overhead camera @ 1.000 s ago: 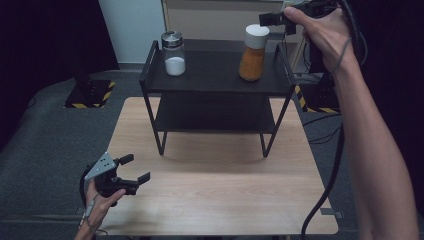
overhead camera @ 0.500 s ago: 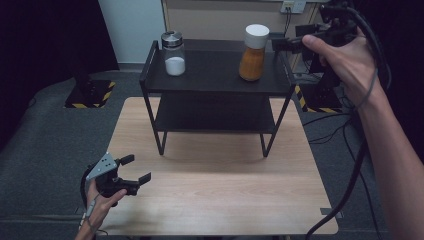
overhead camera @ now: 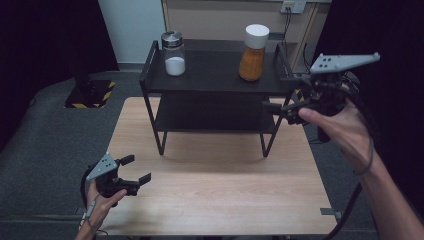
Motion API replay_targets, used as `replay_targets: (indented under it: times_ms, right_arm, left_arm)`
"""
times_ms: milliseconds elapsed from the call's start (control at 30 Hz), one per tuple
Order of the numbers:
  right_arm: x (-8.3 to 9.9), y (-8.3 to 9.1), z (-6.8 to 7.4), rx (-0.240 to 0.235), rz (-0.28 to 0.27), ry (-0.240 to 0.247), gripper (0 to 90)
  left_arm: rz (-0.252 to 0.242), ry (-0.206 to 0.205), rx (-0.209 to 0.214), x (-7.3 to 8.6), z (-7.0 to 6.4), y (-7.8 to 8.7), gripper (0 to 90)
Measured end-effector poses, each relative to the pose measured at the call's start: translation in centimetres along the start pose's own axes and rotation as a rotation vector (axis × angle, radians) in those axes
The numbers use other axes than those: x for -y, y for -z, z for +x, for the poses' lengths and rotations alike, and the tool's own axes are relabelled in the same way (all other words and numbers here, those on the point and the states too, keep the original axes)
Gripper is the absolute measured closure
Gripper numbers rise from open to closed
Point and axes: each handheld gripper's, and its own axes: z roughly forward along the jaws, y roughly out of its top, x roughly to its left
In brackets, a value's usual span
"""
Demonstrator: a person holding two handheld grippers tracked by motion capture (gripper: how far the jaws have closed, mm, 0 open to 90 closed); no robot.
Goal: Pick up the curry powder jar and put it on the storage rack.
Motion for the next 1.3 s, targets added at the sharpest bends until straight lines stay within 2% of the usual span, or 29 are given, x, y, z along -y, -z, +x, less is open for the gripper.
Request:
replay_targets:
  times_ms: [133, 300, 367, 500, 633, 800, 867, 1100, 1300]
  right_arm:
    - [1.8, -0.3, 1.5, 0.009, 0.012, 0.044, 7.7]
    - [3.9, -0.8, 2.4, 0.002, -0.001, 0.072, 7.4]
    - [4.7, -1.1, 2.5, -0.011, -0.003, 0.076, 7.1]
    - [6.6, -1.7, 2.8, -0.002, 0.003, 0.094, 6.9]
    - [8.7, -2.5, 2.7, 0.002, 0.012, 0.100, 6.9]
    - [11.5, -3.3, 2.2, -0.018, 0.013, 0.100, 7.0]
    - [12.7, -3.5, 2.3, -0.012, 0.000, 0.104, 7.1]
    - [16.3, -4.0, 3.0, 0.016, 0.001, 0.092, 7.0]
    - [19.7, -4.3, 2.9, 0.025, 0.002, 0.016, 6.2]
  left_arm:
    - [0.002, 0.000, -0.002, 0.0, 0.0, 0.0, 0.3]
    - [0.000, 0.000, -0.004, 0.0, -0.1, 0.1, 0.4]
    - [0.001, 0.000, -0.004, 0.0, -0.1, 0.1, 0.4]
    - [0.002, -0.001, -0.003, 0.0, -0.1, 0.0, 0.4]
    - [0.005, -0.002, -0.004, 0.0, -0.1, 0.0, 0.4]
    - [0.005, -0.001, -0.007, 0.0, -0.1, 0.0, 0.4]
    - [0.006, -0.001, -0.008, 0.0, -0.1, 0.0, 0.4]
    - [0.005, -0.005, -0.008, 0.0, -0.3, 0.0, 0.4]
    - [0.005, -0.009, -0.008, 0.0, -0.3, 0.0, 0.4]
